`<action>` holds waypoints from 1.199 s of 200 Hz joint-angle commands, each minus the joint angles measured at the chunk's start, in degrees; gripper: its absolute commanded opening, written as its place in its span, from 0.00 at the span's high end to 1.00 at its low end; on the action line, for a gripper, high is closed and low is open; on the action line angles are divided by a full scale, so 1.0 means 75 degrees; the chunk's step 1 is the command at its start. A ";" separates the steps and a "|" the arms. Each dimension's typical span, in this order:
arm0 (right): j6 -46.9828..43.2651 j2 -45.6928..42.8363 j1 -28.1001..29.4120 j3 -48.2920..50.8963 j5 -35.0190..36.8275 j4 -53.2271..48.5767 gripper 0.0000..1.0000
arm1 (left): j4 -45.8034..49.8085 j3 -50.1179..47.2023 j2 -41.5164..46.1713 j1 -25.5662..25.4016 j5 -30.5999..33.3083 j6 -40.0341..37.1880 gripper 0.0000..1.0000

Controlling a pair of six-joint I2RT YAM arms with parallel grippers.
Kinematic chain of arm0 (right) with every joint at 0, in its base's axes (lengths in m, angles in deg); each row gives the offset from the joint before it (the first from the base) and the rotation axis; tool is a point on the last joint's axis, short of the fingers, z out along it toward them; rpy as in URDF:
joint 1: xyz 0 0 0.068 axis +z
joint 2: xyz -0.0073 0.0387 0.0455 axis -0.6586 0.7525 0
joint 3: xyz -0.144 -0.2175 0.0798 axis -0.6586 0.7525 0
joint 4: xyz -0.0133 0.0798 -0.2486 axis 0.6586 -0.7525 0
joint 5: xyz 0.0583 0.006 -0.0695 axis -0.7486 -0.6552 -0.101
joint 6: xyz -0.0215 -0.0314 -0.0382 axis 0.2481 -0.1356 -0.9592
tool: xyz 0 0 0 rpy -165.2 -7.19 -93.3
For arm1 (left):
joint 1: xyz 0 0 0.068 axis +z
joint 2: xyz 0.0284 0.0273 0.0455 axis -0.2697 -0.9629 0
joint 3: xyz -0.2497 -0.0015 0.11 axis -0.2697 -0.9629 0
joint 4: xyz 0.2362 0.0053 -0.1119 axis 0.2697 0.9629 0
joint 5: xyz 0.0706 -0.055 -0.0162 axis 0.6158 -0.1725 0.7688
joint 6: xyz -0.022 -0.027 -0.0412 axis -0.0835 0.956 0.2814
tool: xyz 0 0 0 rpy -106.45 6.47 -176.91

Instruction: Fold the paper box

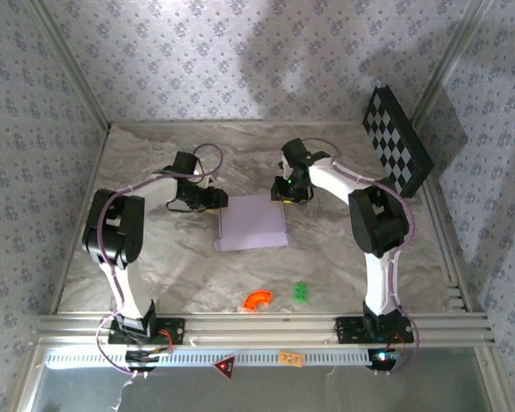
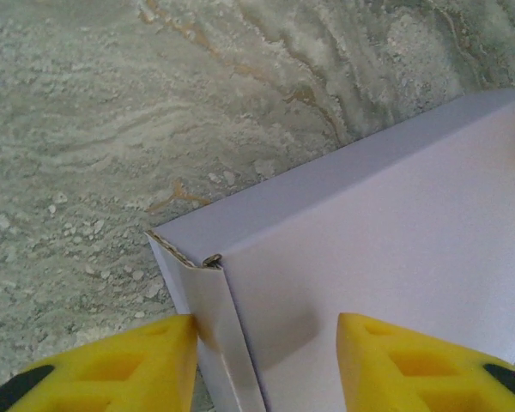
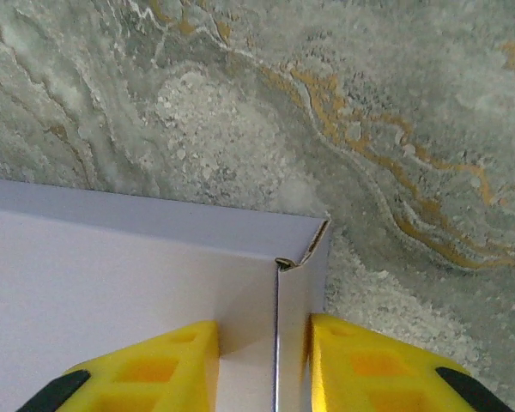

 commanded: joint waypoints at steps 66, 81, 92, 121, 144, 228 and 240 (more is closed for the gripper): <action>-0.0556 0.0597 0.0248 -0.0576 -0.0651 -0.0083 0.79 | -0.0235 -0.1196 0.0973 -0.0640 -0.0353 0.0158 0.65; -0.0719 0.0649 0.0321 -0.0672 -0.0700 -0.0178 0.75 | -0.0304 -0.1606 0.1309 -0.0726 -0.0272 0.0293 0.63; -0.0849 0.0644 0.0367 -0.0701 -0.0753 -0.0211 0.72 | -0.0355 -0.1893 0.1601 -0.0817 -0.0210 0.0403 0.61; -0.1201 0.0371 0.0546 -0.0714 -0.0243 -0.0163 0.60 | -0.0444 -0.2562 0.2329 -0.1093 -0.0100 0.0701 0.54; -0.1353 0.0053 0.0632 -0.0651 0.0339 -0.0185 0.54 | -0.0283 -0.2876 0.2876 -0.1158 0.0194 0.0774 0.49; -0.0900 -0.2453 0.0380 0.1586 0.1065 0.0861 0.44 | 0.0911 -0.1659 0.3044 -0.1041 0.0761 -0.0325 0.42; -0.0724 -0.2819 0.0257 0.1955 0.0738 0.0956 0.42 | 0.0997 -0.1306 0.2720 -0.1041 0.0578 -0.0638 0.42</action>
